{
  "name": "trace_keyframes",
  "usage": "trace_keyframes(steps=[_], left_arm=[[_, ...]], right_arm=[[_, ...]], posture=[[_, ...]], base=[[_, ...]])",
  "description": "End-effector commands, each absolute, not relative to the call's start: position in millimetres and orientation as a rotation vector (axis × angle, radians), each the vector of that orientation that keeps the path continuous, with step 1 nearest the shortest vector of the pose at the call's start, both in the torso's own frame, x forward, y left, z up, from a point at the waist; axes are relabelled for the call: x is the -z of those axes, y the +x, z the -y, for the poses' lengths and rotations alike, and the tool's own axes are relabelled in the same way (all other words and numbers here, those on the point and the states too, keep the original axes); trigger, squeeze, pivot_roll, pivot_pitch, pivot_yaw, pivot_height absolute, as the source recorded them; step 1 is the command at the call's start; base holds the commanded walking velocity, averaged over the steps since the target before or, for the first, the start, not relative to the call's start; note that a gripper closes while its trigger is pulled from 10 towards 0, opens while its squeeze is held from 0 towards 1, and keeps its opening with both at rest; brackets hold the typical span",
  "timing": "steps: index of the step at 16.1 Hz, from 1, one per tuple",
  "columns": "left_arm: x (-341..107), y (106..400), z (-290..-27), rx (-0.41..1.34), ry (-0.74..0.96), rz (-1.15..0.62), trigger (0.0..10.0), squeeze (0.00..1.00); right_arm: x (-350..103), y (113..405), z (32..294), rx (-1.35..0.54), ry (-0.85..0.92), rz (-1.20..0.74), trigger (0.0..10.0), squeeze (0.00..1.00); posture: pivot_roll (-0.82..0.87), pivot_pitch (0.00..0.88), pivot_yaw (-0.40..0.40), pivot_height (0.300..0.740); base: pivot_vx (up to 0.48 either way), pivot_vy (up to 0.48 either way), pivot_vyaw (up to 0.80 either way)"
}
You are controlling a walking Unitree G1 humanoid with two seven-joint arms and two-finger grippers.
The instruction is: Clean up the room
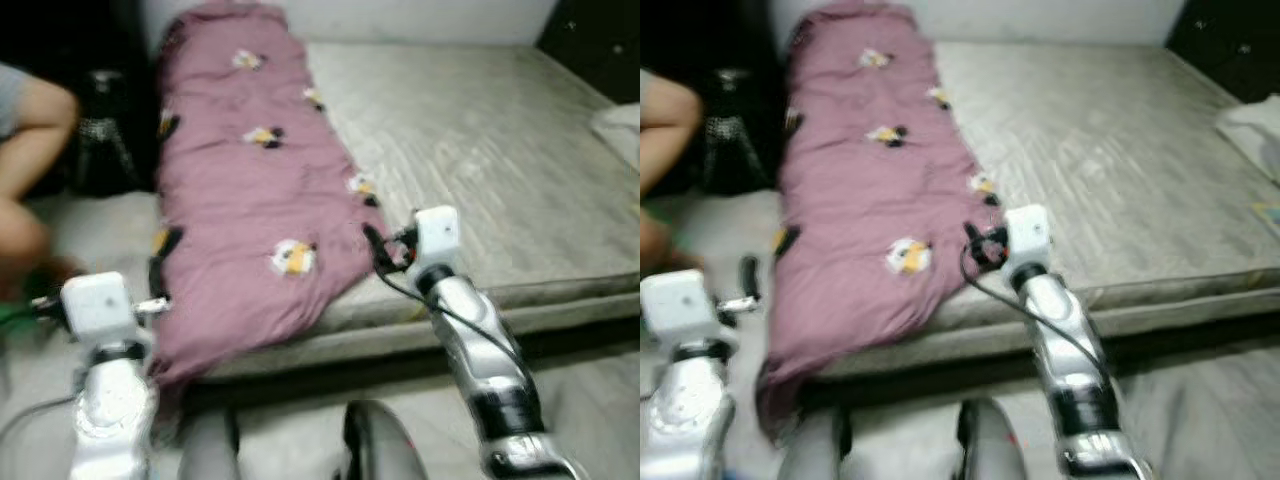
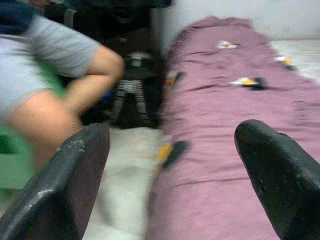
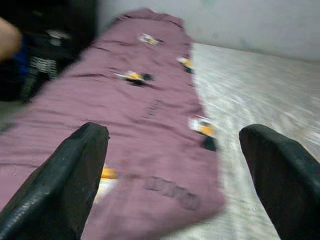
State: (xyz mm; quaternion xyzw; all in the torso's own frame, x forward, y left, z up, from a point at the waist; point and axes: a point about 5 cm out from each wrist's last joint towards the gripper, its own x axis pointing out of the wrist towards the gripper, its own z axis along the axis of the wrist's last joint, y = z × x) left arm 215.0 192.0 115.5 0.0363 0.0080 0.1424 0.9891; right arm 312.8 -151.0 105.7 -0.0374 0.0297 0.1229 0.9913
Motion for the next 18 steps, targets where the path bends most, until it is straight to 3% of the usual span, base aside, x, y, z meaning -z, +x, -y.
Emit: trace_keyframes(steps=[1, 7, 13, 18], left_arm=[[-117.1, 212.9, -199.3, -0.305, 0.095, -0.017, 10.0, 0.0], [-116.0, 217.4, -197.9, -0.325, 0.088, -0.029, 10.0, 0.0], [-117.0, 228.6, -200.3, -0.343, 0.074, -0.016, 10.0, 0.0], [-117.7, 235.2, -205.3, -0.36, 0.055, -0.003, 10.0, 0.0]], right_arm=[[-111.3, 315.4, 144.7, -0.259, -0.063, -0.041, 10.0, 0.0], [-113.0, 318.2, 142.4, -0.28, -0.093, -0.026, 10.0, 0.0], [-118.7, 326.6, 139.8, -0.296, -0.119, 0.002, 10.0, 0.0], [-122.8, 332.2, 142.9, -0.269, -0.098, 0.022, 10.0, 0.0]], posture=[[0.03, 0.0, -0.073, 0.622], [0.03, 0.0, -0.076, 0.622], [0.02, 0.0, -0.082, 0.622], [0.02, 0.0, -0.08, 0.622]], base=[[0.334, 0.0, 0.0], [0.0, 0.0, 0.0], [0.0, 0.0, 0.69], [0.0, 0.0, 0.0]])
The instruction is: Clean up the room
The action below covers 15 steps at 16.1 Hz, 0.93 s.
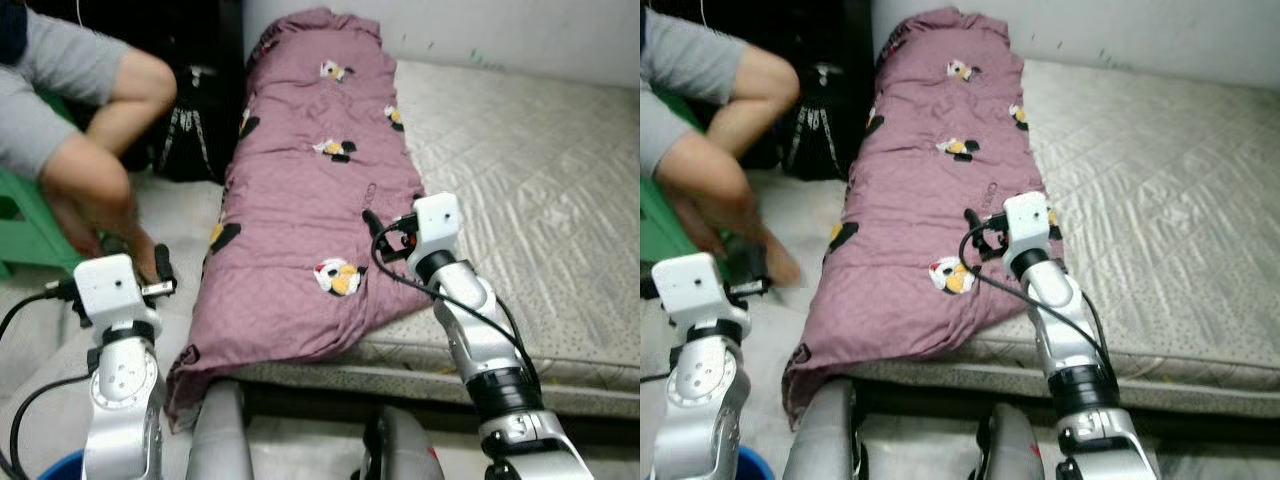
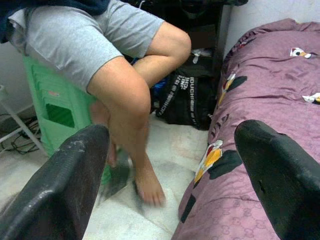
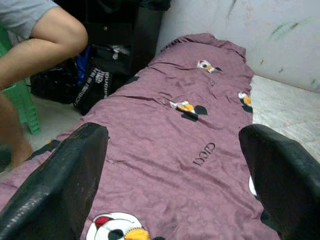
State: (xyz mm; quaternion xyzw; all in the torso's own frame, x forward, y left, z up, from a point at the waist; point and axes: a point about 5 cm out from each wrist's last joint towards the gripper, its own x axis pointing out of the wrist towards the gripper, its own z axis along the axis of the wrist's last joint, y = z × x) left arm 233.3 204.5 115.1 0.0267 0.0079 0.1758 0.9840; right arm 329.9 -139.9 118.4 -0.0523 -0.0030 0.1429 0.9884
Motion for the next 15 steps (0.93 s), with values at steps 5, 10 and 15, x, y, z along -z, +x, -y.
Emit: trace_keyframes(steps=[5, 10, 15], left_arm=[[-116.3, 228.1, -216.1, -0.378, 0.07, -0.011, 10.0, 0.0], [-111.1, 222.8, -217.0, -0.363, 0.078, -0.047, 10.0, 0.0], [-113.7, 223.9, -216.6, -0.359, 0.07, -0.053, 10.0, 0.0]], right_arm=[[-116.8, 329.3, 143.8, -0.258, -0.081, 0.008, 10.0, 0.0], [-102.1, 312.3, 150.8, -0.229, -0.066, -0.05, 10.0, 0.0], [-101.7, 308.4, 156.7, -0.22, -0.071, -0.067, 10.0, 0.0]], posture=[[0.02, 0.0, -0.067, 0.577], [0.01, 0.0, -0.048, 0.543], [0.0, 0.026, -0.053, 0.543]], base=[[0.0, 0.0, 0.0], [0.0, 0.0, 0.0], [0.0, 0.0, 0.0]])
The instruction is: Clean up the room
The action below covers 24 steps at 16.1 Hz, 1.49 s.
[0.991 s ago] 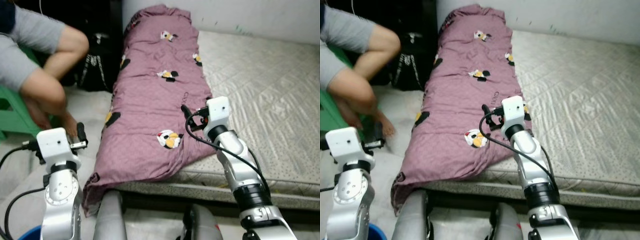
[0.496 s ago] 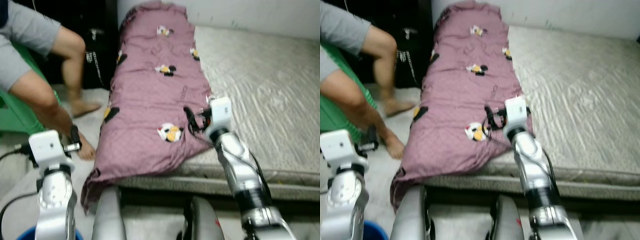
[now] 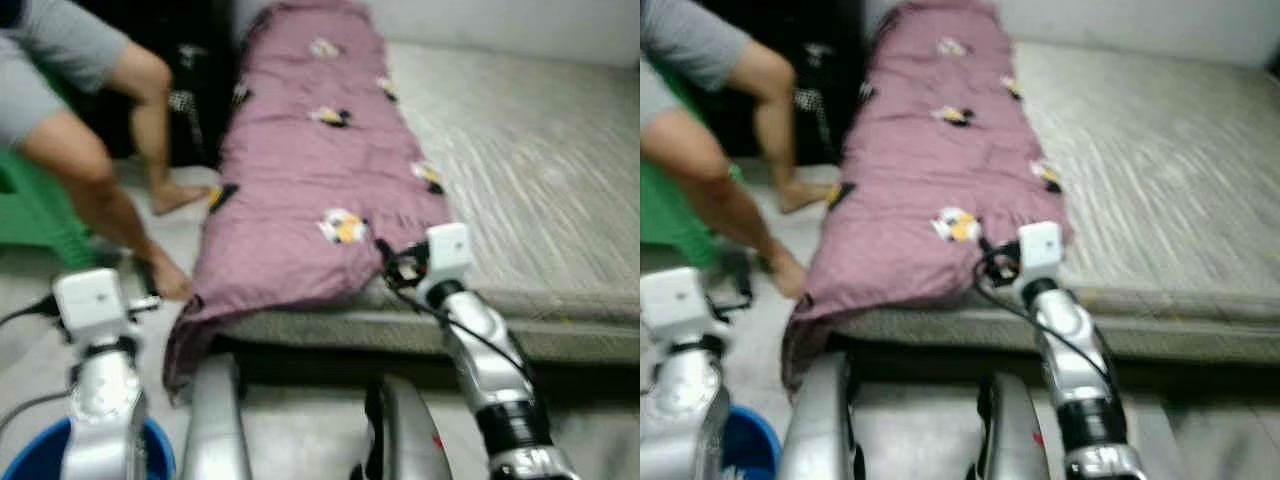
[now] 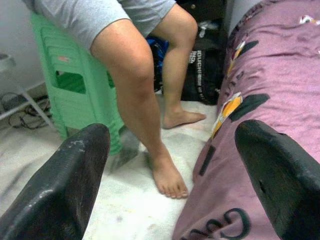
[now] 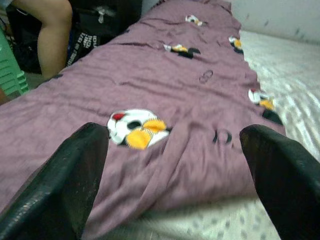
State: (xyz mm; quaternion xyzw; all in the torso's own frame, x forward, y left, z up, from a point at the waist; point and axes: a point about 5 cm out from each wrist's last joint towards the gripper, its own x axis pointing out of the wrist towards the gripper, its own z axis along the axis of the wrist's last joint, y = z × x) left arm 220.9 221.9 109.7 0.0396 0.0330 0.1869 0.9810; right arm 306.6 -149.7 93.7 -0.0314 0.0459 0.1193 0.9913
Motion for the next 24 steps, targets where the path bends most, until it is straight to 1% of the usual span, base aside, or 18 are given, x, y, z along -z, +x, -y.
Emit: trace_keyframes(steps=[1, 3, 6, 8, 10, 13, 16, 18, 20, 21, 22, 24], left_arm=[[-111.8, 222.1, -215.0, -0.358, 0.068, -0.061, 10.0, 0.0], [-110.2, 220.8, -212.0, -0.343, 0.068, -0.07, 10.0, 0.0], [-110.3, 220.5, -214.2, -0.342, 0.077, -0.078, 10.0, 0.0], [-110.0, 219.6, -214.9, -0.342, 0.074, -0.081, 10.0, 0.0], [-111.6, 221.3, -211.3, -0.328, 0.082, -0.073, 10.0, 0.0], [-110.8, 220.1, -211.9, -0.329, 0.081, -0.079, 10.0, 0.0], [-109.5, 214.6, -211.3, -0.334, 0.084, -0.096, 10.0, 0.0], [-106.5, 197.0, -221.3, -0.399, 0.112, -0.13, 10.0, 0.0], [-104.9, 181.7, -233.5, -0.456, 0.123, -0.164, 10.0, 0.0], [-105.6, 177.5, -236.0, -0.464, 0.129, -0.169, 10.0, 0.0], [-107.9, 170.5, -239.1, -0.468, 0.14, -0.178, 10.0, 0.0], [-110.3, 166.1, -239.2, -0.467, 0.144, -0.182, 10.0, 0.0]], right_arm=[[-103.0, 309.3, 155.5, -0.222, -0.072, -0.064, 10.0, 0.0], [-102.0, 311.0, 152.6, -0.216, -0.066, -0.071, 10.0, 0.0], [-101.5, 308.2, 149.0, -0.224, -0.064, -0.077, 10.0, 0.0], [-102.1, 308.6, 147.9, -0.218, -0.025, -0.092, 10.0, 0.0], [-100.4, 310.9, 147.8, -0.215, -0.023, -0.107, 10.0, 0.0], [-97.0, 308.5, 142.2, -0.247, -0.004, -0.136, 10.0, 0.0], [-92.5, 314.9, 124.4, -0.321, 0.002, -0.175, 10.0, 0.0], [-95.5, 326.5, 106.8, -0.372, 0.005, -0.169, 10.0, 0.0], [-97.0, 336.1, 94.6, -0.387, 0.017, -0.172, 10.0, 0.0], [-97.5, 338.1, 91.1, -0.392, 0.014, -0.171, 10.0, 0.0], [-98.7, 344.6, 83.8, -0.388, 0.023, -0.177, 10.0, 0.0], [-99.2, 347.2, 79.8, -0.385, 0.025, -0.181, 10.0, 0.0]], posture=[[0.0, 0.034, -0.048, 0.543], [0.0, 0.039, -0.044, 0.543], [0.01, 0.037, -0.044, 0.543], [0.01, 0.038, -0.043, 0.543], [0.01, 0.036, -0.041, 0.543], [0.01, 0.035, -0.037, 0.543], [0.04, 0.049, -0.042, 0.543], [0.08, 0.078, -0.051, 0.543], [0.11, 0.106, -0.054, 0.543], [0.12, 0.115, -0.054, 0.543], [0.15, 0.145, -0.051, 0.543], [0.16, 0.165, -0.046, 0.543]], base=[[0.0, 0.0, 0.0], [0.0, 0.0, 0.0], [0.0, 0.0, 0.0], [0.0, 0.0, 0.0], [0.0, 0.0, 0.0], [0.0, 0.0, 0.0], [0.0, 0.0, 0.0], [0.0, 0.0, 0.0], [0.0, 0.0, 0.0], [0.0, 0.0, 0.0], [0.0, 0.0, 0.0], [0.0, 0.0, 0.0]])
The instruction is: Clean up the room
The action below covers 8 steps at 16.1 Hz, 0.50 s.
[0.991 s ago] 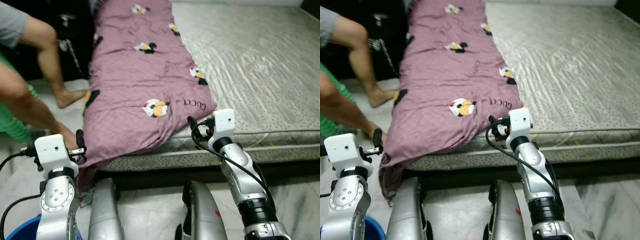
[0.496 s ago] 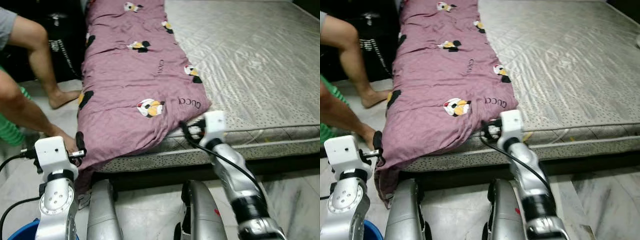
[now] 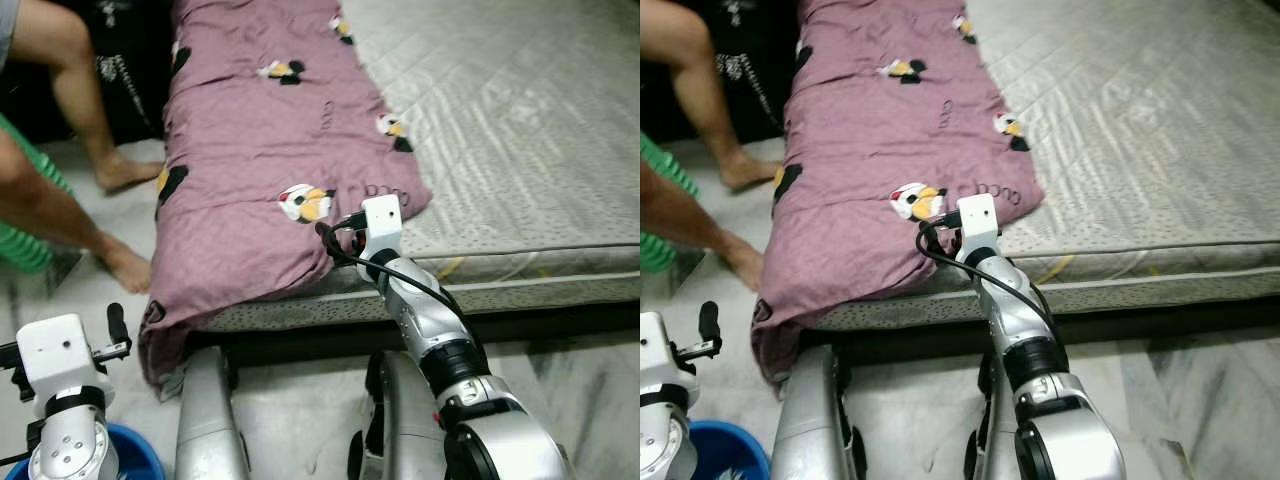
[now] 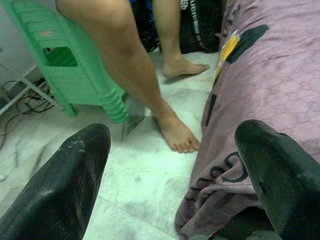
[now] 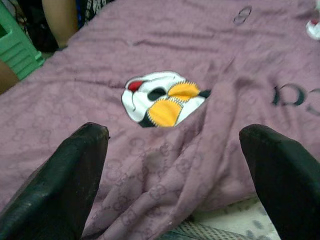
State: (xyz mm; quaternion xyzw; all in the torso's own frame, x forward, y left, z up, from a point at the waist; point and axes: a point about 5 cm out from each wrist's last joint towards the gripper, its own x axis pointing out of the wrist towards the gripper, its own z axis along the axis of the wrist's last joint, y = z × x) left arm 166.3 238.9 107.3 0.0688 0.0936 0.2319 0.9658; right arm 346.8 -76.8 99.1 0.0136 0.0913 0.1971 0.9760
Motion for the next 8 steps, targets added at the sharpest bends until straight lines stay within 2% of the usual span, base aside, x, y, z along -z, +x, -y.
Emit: trace_keyframes(steps=[1, 3, 6, 8], left_arm=[[-113.0, 164.3, -237.1, -0.457, 0.144, -0.185, 10.0, 0.0], [-122.4, 158.4, -227.0, -0.408, 0.136, -0.19, 10.0, 0.0], [-124.3, 152.5, -220.2, -0.377, 0.125, -0.213, 10.0, 0.0], [-124.9, 148.9, -214.2, -0.36, 0.115, -0.231, 10.0, 0.0]], right_arm=[[-100.4, 350.3, 75.9, -0.381, 0.03, -0.184, 10.0, 0.0], [-105.1, 358.0, 70.8, -0.365, 0.05, -0.178, 10.0, 0.0], [-110.5, 365.0, 67.5, -0.333, 0.078, -0.177, 10.0, 0.0], [-117.8, 373.2, 62.3, -0.247, 0.097, -0.191, 10.0, 0.0]], posture=[[0.17, 0.183, -0.042, 0.543], [0.19, 0.235, -0.029, 0.543], [0.2, 0.273, -0.018, 0.543], [0.2, 0.282, -0.017, 0.543]], base=[[0.0, 0.0, 0.0], [0.0, 0.0, 0.0], [0.0, 0.0, 0.0], [0.0, 0.0, 0.0]])
